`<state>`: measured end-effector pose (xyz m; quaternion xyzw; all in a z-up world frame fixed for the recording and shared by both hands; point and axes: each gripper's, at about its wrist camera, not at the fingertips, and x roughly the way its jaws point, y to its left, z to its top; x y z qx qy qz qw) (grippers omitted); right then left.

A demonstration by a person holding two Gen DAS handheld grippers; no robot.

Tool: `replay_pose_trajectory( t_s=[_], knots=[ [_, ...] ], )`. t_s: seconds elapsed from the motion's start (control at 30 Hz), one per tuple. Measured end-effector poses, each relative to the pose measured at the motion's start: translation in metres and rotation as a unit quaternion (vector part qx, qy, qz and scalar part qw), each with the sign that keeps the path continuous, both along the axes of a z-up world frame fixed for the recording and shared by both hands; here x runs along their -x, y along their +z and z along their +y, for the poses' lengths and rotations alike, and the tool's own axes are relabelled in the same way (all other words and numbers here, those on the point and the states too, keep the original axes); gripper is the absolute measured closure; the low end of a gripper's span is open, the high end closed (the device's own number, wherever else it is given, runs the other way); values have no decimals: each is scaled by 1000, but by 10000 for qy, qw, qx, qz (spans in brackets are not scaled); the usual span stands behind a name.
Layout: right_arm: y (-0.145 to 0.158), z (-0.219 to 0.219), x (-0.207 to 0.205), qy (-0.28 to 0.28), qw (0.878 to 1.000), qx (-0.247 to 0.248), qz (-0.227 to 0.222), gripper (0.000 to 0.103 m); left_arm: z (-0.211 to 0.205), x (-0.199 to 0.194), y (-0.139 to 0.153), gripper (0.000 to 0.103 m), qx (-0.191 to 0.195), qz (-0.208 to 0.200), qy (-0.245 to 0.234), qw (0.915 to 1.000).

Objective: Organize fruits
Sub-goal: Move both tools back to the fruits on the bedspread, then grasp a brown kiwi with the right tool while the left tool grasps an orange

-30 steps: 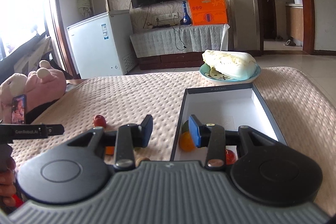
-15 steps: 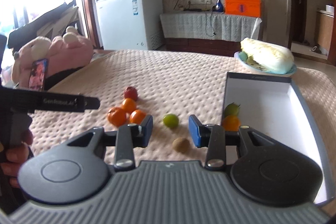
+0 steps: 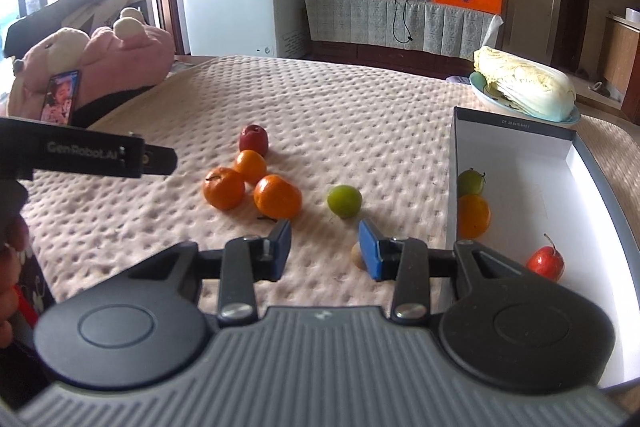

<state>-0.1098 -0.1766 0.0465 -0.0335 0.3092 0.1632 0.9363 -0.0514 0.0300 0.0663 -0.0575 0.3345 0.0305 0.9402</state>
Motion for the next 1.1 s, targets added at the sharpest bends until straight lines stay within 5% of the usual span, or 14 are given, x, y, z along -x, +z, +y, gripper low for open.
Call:
replay_pose_trajectory(
  t_s=[0.5, 0.83, 0.97, 1.1],
  knots=[
    [-15, 4, -17, -331, 9988, 296, 229, 64, 5, 0, -3, 18, -25, 68, -60, 10000],
    [-30, 10, -30, -415, 9936, 1004, 306, 62, -7, -17, -17, 18, -84, 360, -268, 9990],
    [-28, 10, -28, -374, 9930, 1088, 251, 75, -11, -27, -23, 18, -49, 450, -334, 9984],
    [-22, 3, -27, -284, 9958, 795, 349, 76, -18, -34, -28, 18, -122, 544, -372, 9977]
  ],
)
